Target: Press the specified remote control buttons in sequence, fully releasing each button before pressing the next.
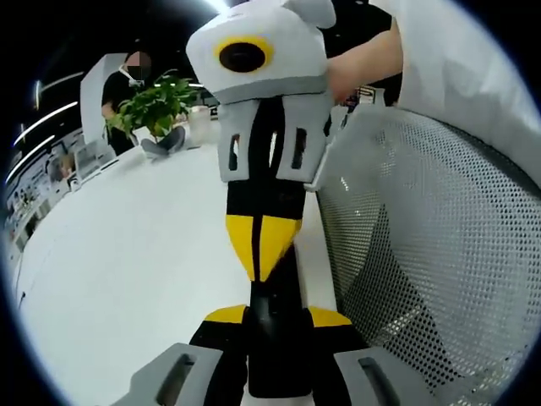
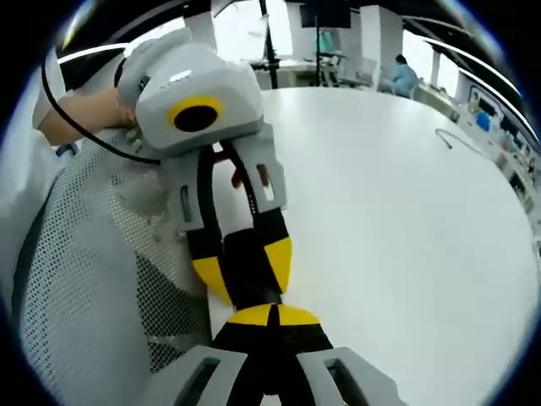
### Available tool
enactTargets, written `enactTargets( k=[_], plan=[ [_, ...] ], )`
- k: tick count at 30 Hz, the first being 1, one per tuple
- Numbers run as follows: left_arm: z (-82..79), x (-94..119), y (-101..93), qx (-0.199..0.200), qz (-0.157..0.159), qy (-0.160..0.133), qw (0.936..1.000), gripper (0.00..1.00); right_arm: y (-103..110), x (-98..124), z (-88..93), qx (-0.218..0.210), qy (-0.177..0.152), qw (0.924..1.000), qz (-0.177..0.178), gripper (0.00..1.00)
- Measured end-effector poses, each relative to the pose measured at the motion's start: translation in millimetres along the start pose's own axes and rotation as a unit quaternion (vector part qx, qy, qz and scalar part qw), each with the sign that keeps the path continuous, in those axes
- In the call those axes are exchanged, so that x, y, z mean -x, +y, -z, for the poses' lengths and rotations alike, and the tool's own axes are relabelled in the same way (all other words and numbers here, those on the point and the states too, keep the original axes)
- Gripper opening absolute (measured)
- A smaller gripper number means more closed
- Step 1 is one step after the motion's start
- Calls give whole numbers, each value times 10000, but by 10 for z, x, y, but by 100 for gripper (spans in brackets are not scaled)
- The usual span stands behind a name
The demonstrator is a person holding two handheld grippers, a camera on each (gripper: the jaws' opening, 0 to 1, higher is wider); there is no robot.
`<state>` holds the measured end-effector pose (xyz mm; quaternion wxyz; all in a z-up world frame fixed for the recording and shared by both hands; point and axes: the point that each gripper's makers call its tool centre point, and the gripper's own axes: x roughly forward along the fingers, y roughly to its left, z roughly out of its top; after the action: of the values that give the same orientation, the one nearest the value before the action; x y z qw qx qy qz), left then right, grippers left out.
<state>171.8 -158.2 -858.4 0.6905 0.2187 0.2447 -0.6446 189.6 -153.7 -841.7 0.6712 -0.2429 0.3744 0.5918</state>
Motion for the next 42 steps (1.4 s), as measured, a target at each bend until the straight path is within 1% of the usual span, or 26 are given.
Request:
enactTargets(
  k=[2, 3, 5, 6, 7, 11, 16, 21, 24, 29, 33, 37, 38, 39, 42],
  plan=[
    [-1, 1, 1, 14, -5, -5, 10000, 25, -13, -20, 10, 29, 85, 10000, -20, 0],
    [-1, 1, 2, 20, -7, -10, 10000, 25, -12, -36, 51, 97, 221, 9997, -30, 0],
    [-5, -5, 8, 20, -9, -11, 10000, 25, 3, -58, 83, 137, 296, 9994, -81, 0],
    [-5, -4, 9, 18, -11, -9, 10000, 25, 59, -72, 124, 87, 394, 9989, -245, 0],
    [-3, -7, 10, 18, -10, -9, 10000, 25, 46, -67, 116, 51, 361, 9992, -189, 0],
    [-6, -9, 14, 12, -7, -7, 10000, 25, 28, -63, 106, 99, 444, 9987, -246, 0],
    [-7, -13, 19, 3, -3, -4, 10000, 25, 14, -75, 109, -85, 675, 9972, -306, 0],
    [-10, -17, 20, -7, 1, -1, 10000, 25, -4, -91, 113, -480, 997, 9935, -282, 0],
    [-10, -17, 22, -6, 1, 2, 10000, 25, -3, -100, 111, -531, 1118, 9920, -228, 0],
    [-15, -19, 23, -6, 4, -5, 10000, 25, -18, -101, 116, -780, 1251, 9889, -185, 0],
    [-18, -21, 22, 3, 6, -13, 10000, 25, -17, -97, 123, -835, 1220, 9889, -162, 0],
    [-18, -22, 22, 6, 1, -15, 10000, 25, -32, -95, 122, -933, 920, 9914, -50, 0],
    [-18, -23, 21, 6, 1, -15, 10000, 25, -50, -107, 111, -908, 808, 9926, 16, 0],
    [-18, -25, 25, 5, -11, -15, 10000, 25, -75, -119, 103, -793, 697, 9944, 105, 0],
    [-20, -24, 27, 25, -14, -29, 10000, 25, -46, -115, 107, -682, 634, 9956, 147, 0]
  ],
)
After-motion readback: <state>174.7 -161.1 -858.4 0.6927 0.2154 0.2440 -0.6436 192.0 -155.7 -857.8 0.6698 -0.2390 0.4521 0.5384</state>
